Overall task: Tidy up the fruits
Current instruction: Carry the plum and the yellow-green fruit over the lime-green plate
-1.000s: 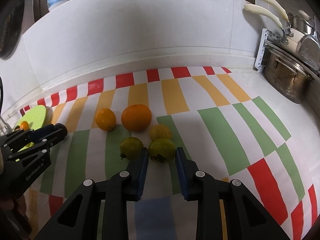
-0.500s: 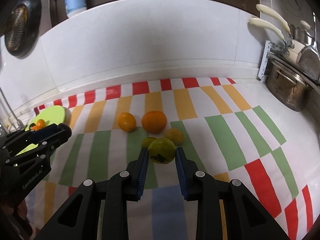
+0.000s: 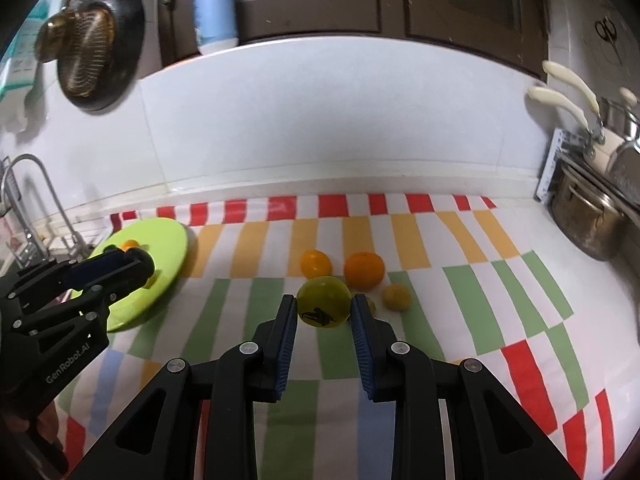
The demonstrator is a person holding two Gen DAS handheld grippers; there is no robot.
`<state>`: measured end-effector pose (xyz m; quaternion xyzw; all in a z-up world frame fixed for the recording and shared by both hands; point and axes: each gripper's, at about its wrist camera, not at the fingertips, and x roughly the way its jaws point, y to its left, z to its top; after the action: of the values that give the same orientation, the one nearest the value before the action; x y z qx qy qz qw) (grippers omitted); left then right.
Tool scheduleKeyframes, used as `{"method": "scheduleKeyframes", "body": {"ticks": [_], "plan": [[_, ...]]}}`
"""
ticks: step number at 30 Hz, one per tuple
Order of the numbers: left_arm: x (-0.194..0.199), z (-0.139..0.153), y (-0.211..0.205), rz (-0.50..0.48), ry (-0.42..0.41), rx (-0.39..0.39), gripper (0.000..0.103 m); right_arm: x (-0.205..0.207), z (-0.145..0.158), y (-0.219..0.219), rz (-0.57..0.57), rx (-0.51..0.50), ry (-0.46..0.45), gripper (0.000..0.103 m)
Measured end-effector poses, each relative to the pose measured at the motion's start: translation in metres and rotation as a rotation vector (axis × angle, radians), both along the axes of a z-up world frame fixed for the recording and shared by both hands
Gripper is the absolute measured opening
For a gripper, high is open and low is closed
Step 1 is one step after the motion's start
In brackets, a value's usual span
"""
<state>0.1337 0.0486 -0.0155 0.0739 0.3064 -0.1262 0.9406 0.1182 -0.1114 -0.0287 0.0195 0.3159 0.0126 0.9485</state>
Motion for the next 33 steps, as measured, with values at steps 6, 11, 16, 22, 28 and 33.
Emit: {"method": "scheduleKeyframes", "body": {"ticks": [6, 11, 16, 22, 28, 33], "plan": [[-0.015, 0.009, 0.019, 0.045, -0.023, -0.007, 0.026, -0.007, 0.012, 0.018, 0.052, -0.005, -0.029, 0.029], [-0.026, 0.015, 0.036, 0.095, -0.041, -0.016, 0.026, -0.011, 0.020, 0.034, 0.105, -0.013, -0.051, 0.029], [-0.034, 0.019, 0.055, 0.145, -0.056, -0.024, 0.026, -0.011, 0.024, 0.052, 0.163, -0.012, -0.060, 0.029], [-0.035, 0.019, 0.077, 0.212, -0.058, -0.022, 0.026, -0.005, 0.029, 0.080, 0.250, -0.008, -0.073, 0.029], [-0.032, 0.013, 0.099, 0.271, -0.051, -0.023, 0.026, 0.008, 0.028, 0.106, 0.336, -0.001, -0.073, 0.029], [-0.025, 0.004, 0.113, 0.299, -0.037, -0.021, 0.026, 0.019, 0.023, 0.131, 0.401, 0.000, -0.059, 0.029]]}}
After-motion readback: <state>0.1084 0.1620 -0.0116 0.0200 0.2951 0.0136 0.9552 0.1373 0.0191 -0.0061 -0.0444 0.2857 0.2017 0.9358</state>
